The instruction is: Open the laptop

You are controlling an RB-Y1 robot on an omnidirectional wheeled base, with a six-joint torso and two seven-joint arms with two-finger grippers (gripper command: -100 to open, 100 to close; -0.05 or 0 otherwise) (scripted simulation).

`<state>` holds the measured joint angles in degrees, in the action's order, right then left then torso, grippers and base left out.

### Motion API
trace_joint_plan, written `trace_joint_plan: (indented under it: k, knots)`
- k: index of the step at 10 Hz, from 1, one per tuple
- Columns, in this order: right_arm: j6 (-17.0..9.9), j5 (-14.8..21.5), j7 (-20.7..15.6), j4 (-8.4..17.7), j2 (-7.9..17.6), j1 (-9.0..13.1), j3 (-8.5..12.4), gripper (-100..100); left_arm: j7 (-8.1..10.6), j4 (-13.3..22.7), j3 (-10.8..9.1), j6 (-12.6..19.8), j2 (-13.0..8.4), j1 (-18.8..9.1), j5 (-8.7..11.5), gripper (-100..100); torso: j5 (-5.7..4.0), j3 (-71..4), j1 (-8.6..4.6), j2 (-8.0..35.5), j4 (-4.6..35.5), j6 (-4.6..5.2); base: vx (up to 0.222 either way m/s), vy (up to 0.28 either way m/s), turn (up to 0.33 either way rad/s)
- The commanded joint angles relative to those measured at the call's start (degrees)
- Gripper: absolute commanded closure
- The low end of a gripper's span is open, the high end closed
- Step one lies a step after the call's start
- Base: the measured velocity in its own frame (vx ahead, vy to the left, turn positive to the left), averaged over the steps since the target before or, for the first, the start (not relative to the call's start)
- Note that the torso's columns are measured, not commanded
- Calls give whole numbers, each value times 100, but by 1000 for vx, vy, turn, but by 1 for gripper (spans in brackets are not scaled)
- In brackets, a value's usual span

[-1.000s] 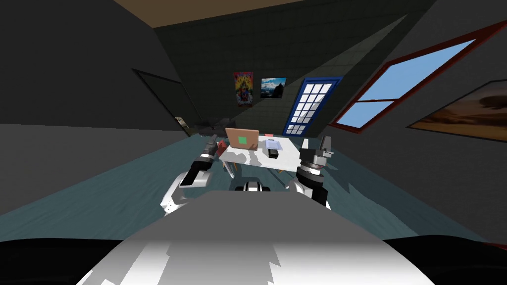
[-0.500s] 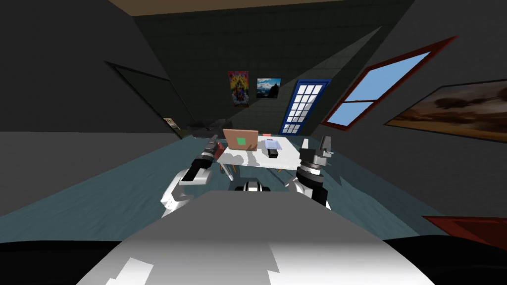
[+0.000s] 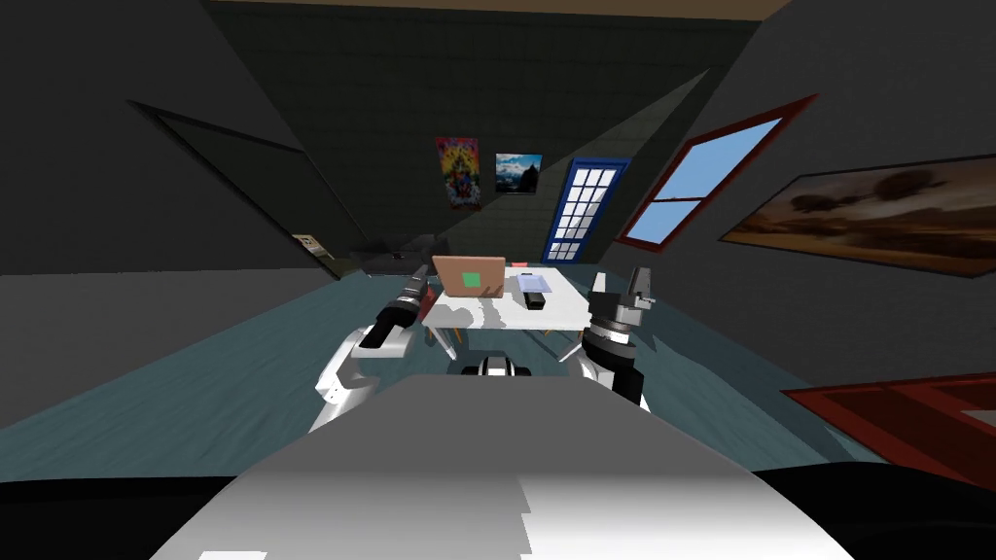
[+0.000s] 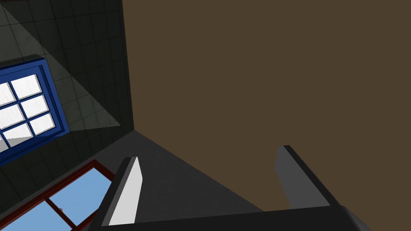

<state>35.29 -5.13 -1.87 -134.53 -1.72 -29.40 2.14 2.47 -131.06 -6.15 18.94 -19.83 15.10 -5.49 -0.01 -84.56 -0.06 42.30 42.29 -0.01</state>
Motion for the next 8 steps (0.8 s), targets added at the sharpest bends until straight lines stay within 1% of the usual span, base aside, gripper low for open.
trace_joint_plan:
  k: [1,2,3,4,6,7,8]
  knots:
    - [0,0,0,0,0,1,0,0,116,40,-20,451,-209,-174,-59,-100,0,1,2,2,1,3,11,80,-259]
    - [0,0,0,0,0,1,0,0,116,40,-20,529,-209,-174,-59,-100,3,0,11,0,0,2,16,69,-73]
    - [0,0,0,0,0,0,0,0,167,53,-28,725,-306,-246,-87,-100,3,-1,9,-3,-1,-3,29,72,-119]
    - [0,0,0,0,0,0,0,0,167,53,-28,753,-306,-246,-87,-100,2,-4,8,-7,-2,2,21,55,-80]
    - [0,0,0,0,0,0,0,0,262,76,-43,1117,-498,-382,-139,-100,-1,0,1,1,0,3,13,64,-183]
    - [0,0,0,0,0,0,0,0,262,76,-43,1171,-498,-382,-139,-100,2,0,11,-1,0,2,11,59,-73]
    - [0,0,0,0,0,0,0,0,306,85,-50,1363,-591,-445,-163,-100,2,0,6,0,0,-2,6,51,-111]
